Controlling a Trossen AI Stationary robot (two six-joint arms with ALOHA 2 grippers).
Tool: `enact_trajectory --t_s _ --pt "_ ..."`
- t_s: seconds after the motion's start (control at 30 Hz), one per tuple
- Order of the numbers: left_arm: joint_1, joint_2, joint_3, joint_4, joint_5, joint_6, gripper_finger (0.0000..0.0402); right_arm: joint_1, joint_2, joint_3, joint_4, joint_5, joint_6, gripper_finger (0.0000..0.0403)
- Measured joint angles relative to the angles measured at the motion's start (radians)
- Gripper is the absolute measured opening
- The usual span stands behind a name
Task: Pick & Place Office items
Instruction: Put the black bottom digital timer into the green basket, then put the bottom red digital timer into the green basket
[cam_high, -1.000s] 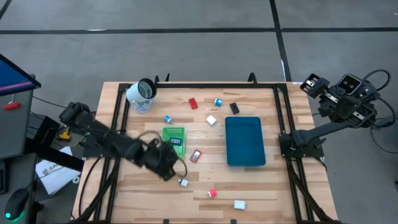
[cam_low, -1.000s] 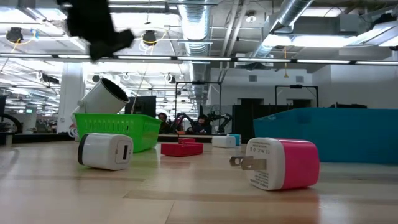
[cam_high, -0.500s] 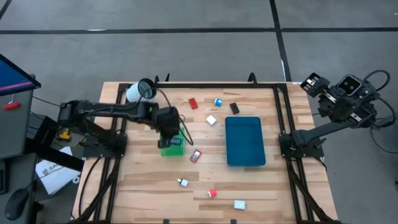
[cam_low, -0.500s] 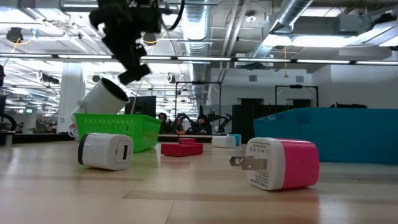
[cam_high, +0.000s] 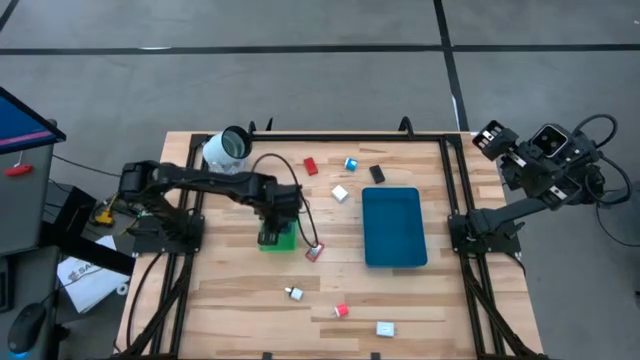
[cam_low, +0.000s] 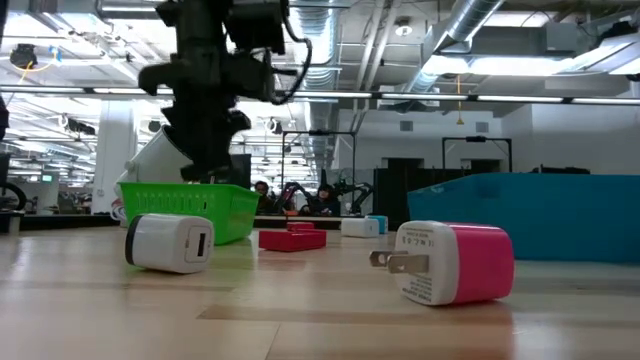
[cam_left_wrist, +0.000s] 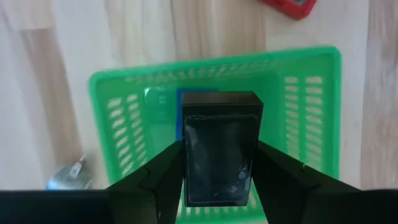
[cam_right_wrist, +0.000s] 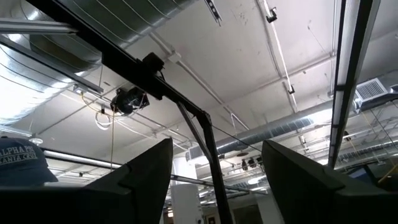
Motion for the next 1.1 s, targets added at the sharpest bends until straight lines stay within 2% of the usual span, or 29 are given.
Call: enact_trajectory --t_s 0.13,0.27,0.4,0.7,0.93,1.1 --pt "-0.003 0.057 0.0 0.002 -0.009 -0.005 0.0156 0.0 0.004 0.0 0.002 0.0 0.007 0.024" --pt "-0.003 0.098 0.0 0.014 -0.023 -0.008 0.0172 0.0 0.009 0.0 0.007 0.0 0.01 0.024" --pt "-0.003 0.104 0.0 0.052 -0.031 -0.008 0.0182 0.0 0.014 0.0 0.011 0.0 0.018 0.024" --pt "0.003 0.098 0.0 0.045 -0.039 -0.024 0.0166 0.0 0.024 0.0 0.007 0.0 0.03 0.024" --pt "0.003 -0.021 0.0 0.044 -0.038 -0.082 0.0178 0.0 0.027 0.0 0.007 0.0 0.035 0.024" --pt "-0.006 -0.158 0.0 0.082 0.032 -0.146 0.0189 0.0 0.028 0.0 0.007 0.0 0.035 0.024"
